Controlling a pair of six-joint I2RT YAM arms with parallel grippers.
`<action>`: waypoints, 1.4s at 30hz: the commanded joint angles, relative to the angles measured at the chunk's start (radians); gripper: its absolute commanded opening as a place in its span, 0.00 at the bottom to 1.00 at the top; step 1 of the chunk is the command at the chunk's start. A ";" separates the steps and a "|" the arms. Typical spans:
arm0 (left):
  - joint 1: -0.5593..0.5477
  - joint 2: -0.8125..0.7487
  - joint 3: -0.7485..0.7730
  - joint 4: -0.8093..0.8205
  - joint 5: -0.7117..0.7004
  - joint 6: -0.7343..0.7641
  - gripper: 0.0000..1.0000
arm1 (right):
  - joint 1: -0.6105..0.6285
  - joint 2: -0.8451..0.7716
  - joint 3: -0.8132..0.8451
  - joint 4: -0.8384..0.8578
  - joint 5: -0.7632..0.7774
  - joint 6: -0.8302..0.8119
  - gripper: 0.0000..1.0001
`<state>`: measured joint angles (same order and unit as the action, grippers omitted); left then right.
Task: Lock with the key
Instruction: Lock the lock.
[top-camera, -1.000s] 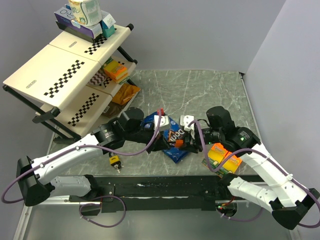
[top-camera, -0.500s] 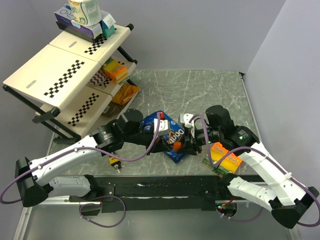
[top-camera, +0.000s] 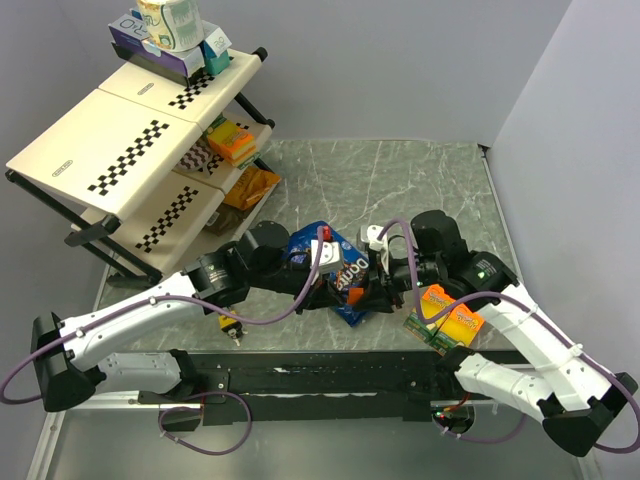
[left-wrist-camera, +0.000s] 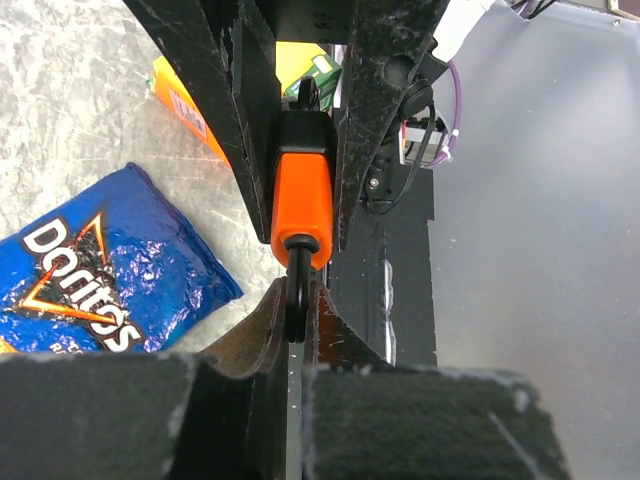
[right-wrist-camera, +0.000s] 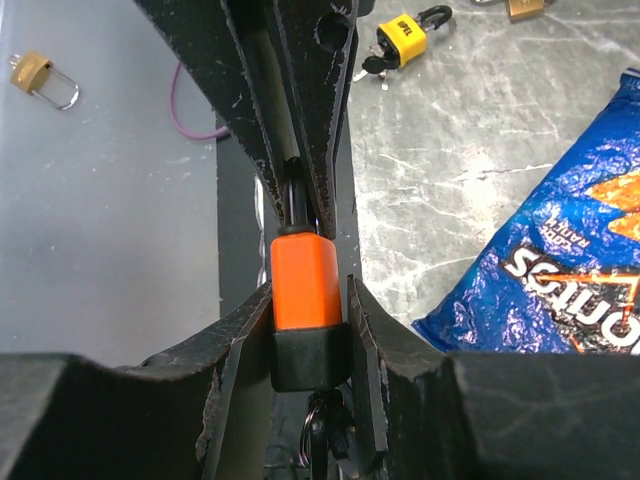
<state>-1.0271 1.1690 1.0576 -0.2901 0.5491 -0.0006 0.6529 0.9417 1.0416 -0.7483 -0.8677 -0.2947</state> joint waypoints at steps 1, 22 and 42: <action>-0.068 0.069 0.024 0.339 0.012 -0.024 0.01 | 0.053 0.026 0.035 0.417 -0.169 0.069 0.00; 0.173 -0.094 0.025 -0.086 0.229 0.298 0.01 | -0.019 0.014 0.184 -0.129 0.099 -0.167 0.82; 0.174 -0.117 0.001 -0.046 0.239 0.237 0.01 | -0.038 -0.012 0.167 -0.146 0.044 -0.268 0.57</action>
<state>-0.8539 1.0775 1.0454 -0.4088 0.7452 0.2443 0.6189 0.9352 1.2037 -0.8673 -0.7628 -0.5087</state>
